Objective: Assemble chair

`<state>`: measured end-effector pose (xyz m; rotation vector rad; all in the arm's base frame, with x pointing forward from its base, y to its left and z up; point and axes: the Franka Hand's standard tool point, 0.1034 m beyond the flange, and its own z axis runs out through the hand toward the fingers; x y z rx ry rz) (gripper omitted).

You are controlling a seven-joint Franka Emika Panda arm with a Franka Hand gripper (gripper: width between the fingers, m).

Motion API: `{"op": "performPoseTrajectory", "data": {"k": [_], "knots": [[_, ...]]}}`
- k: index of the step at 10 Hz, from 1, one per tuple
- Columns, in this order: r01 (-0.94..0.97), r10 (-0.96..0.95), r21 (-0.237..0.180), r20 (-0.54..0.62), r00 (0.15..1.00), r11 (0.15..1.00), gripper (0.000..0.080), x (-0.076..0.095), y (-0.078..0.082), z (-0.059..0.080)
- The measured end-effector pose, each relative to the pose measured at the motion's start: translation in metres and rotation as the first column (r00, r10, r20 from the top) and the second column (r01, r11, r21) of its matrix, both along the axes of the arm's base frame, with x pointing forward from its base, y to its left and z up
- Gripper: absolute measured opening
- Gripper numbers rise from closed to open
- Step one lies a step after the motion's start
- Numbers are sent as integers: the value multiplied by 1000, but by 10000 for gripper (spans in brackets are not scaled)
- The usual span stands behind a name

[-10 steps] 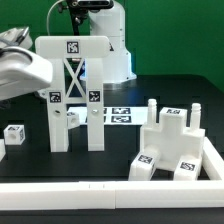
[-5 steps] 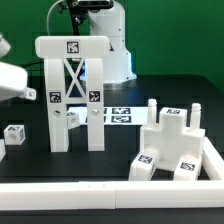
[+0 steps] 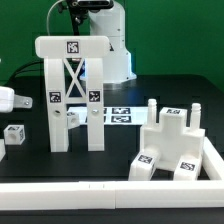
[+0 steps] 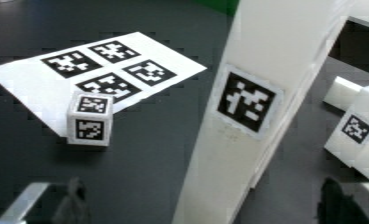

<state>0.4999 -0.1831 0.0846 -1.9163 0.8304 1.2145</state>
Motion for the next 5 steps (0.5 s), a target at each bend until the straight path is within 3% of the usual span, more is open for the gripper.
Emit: {"op": "performPoseTrajectory", "data": {"k": [1,3,5], "knots": [[2,-2,1,-2,1000,1000,649,-1,0,-1],[44,-51,-47,-153,987,998,649,-1,7,-3],[144,-153,-59,-190,970,988,649,12,14,-5]]}}
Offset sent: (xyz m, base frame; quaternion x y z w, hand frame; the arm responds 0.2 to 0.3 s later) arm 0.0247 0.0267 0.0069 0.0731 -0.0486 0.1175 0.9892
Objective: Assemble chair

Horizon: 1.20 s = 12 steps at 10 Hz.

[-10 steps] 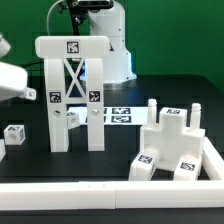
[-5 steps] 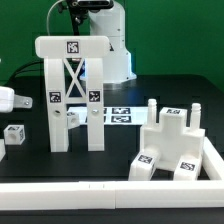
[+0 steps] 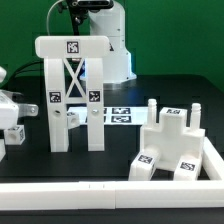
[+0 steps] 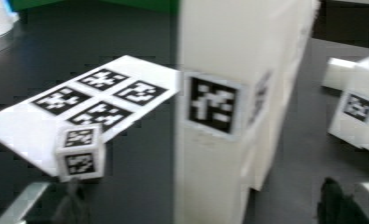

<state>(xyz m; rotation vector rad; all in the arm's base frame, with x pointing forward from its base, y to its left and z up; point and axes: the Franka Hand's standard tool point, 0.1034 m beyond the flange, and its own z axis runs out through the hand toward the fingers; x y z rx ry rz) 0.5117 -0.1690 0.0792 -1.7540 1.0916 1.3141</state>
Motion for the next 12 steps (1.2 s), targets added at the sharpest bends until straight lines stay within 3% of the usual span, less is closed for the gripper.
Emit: {"op": "performPoseTrajectory", "data": {"k": [2,6,9,12], "knots": [[149,-149,-6,-5,989,989,649,1,2,-7],[157,-157,-4,-13,988,988,649,-3,2,-8],[230,-235,-70,-78,969,971,649,-8,21,-17],[396,-401,-84,-46,915,914,649,-9,16,-24]]}}
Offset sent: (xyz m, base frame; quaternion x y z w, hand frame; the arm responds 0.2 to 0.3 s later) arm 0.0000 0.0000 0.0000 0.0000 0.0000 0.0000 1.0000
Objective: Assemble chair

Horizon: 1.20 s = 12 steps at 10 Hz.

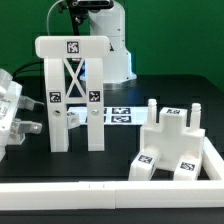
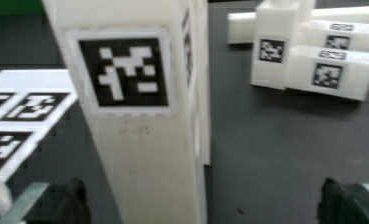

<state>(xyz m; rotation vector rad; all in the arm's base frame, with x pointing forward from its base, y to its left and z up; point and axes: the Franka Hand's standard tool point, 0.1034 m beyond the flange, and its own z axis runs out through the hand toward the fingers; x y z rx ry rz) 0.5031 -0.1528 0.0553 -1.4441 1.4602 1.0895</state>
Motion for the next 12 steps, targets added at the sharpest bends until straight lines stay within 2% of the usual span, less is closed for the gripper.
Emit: {"op": "performPoseTrajectory", "data": {"k": [3,6,9,12], "knots": [[4,-4,3,-7,1000,1000,649,-3,1,-1],[17,-17,0,-58,998,1000,649,-26,23,-11],[9,-8,9,-78,997,1000,649,-18,35,-7],[7,-6,11,-78,997,1000,647,-17,36,-8]]}}
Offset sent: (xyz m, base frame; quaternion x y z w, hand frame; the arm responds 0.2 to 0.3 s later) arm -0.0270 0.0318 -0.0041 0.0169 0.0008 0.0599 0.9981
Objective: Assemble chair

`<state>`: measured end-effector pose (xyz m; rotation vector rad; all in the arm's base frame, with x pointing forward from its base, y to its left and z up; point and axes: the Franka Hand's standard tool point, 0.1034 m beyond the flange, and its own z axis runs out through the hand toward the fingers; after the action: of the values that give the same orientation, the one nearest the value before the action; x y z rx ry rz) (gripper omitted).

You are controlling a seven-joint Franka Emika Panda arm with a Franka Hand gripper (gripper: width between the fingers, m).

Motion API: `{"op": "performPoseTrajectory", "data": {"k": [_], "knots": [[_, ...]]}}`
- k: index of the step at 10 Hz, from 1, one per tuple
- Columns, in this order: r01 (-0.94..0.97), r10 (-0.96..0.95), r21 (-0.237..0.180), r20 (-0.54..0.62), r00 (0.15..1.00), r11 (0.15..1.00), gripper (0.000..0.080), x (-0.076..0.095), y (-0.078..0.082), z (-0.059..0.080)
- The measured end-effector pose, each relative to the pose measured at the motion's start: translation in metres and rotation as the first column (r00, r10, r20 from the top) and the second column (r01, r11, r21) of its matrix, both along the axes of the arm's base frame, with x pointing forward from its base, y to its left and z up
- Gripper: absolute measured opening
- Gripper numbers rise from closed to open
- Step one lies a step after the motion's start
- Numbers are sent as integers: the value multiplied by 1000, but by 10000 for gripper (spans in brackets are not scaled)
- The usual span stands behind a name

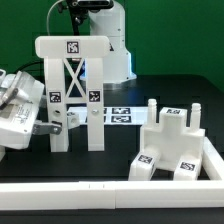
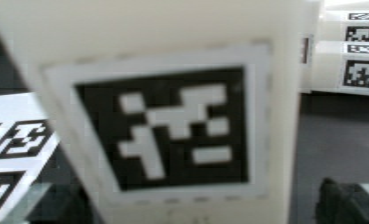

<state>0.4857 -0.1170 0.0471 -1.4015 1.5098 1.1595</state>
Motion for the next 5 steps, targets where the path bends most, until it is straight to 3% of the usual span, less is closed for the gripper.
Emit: {"op": "performPoseTrajectory", "data": {"k": [2,5], "knots": [[0,0,0,-1,1000,1000,344,0,0,0],[1,-1,1,0,1000,1000,285,0,0,0]]}}
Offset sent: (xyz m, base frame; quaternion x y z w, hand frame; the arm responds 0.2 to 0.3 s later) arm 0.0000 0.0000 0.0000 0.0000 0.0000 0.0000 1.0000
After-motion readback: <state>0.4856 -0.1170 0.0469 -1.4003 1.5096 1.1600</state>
